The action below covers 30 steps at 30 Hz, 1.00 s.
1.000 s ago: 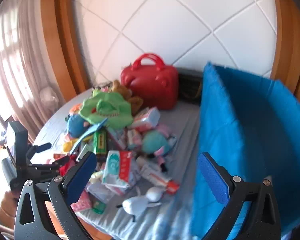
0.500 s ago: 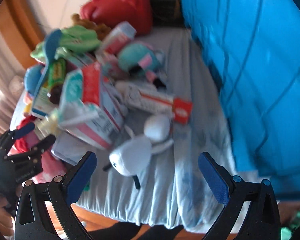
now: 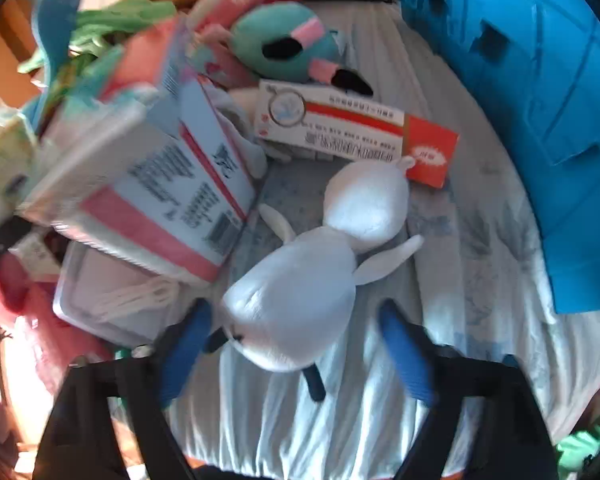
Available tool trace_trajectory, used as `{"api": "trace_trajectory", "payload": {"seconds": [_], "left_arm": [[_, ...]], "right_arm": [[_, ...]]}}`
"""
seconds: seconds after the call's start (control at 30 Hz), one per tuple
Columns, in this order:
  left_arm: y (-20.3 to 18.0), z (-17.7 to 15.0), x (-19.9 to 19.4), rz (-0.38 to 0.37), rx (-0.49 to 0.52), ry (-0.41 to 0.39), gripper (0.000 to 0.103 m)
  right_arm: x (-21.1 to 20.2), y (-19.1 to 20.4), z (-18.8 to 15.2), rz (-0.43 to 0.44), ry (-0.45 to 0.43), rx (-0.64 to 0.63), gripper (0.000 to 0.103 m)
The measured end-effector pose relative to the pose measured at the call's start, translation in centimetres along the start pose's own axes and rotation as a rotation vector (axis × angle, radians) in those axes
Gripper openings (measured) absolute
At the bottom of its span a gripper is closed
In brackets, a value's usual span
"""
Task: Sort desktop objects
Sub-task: 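Grasp the white plush bunny with right tool while left tool grasps the yellow snack bag, then carry the bunny and snack bag over the crate and open both tools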
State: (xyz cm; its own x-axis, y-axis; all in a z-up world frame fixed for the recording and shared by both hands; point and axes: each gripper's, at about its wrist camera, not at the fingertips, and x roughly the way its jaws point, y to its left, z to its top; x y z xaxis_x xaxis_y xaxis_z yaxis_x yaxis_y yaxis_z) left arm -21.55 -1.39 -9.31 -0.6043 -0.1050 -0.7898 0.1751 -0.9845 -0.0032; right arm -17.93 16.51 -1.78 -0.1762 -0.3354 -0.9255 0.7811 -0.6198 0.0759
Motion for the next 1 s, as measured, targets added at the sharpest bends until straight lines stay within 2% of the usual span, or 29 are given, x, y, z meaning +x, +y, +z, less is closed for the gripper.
{"api": "trace_trajectory", "payload": {"seconds": [0.1,0.2,0.5,0.67,0.77,1.0], "left_arm": [[0.2,0.3,-1.2,0.007,-0.002,-0.023,0.01],[0.5,1.1,-2.4,0.015,-0.016,-0.051,0.01],[-1.1,3.6,-6.6,0.026,-0.021,-0.15,0.01],[-3.7,5.7,-8.8,0.023,-0.003,-0.219,0.01],[-5.9,7.2,-10.0,-0.005,0.008,-0.251,0.01],[-13.3,11.3,-11.6,-0.07,0.051,-0.312,0.01]], "right_arm": [[-0.2,-0.1,0.0,0.016,0.002,-0.002,0.06],[-2.5,-0.5,0.0,0.052,-0.041,0.008,0.058],[-14.8,-1.0,1.1,0.086,-0.301,-0.055,0.058],[-21.5,-2.1,2.1,0.092,-0.456,-0.088,0.059],[-25.3,-3.2,2.8,0.083,-0.54,-0.104,0.059],[-31.2,-8.5,4.3,0.008,-0.65,-0.109,0.059]]}}
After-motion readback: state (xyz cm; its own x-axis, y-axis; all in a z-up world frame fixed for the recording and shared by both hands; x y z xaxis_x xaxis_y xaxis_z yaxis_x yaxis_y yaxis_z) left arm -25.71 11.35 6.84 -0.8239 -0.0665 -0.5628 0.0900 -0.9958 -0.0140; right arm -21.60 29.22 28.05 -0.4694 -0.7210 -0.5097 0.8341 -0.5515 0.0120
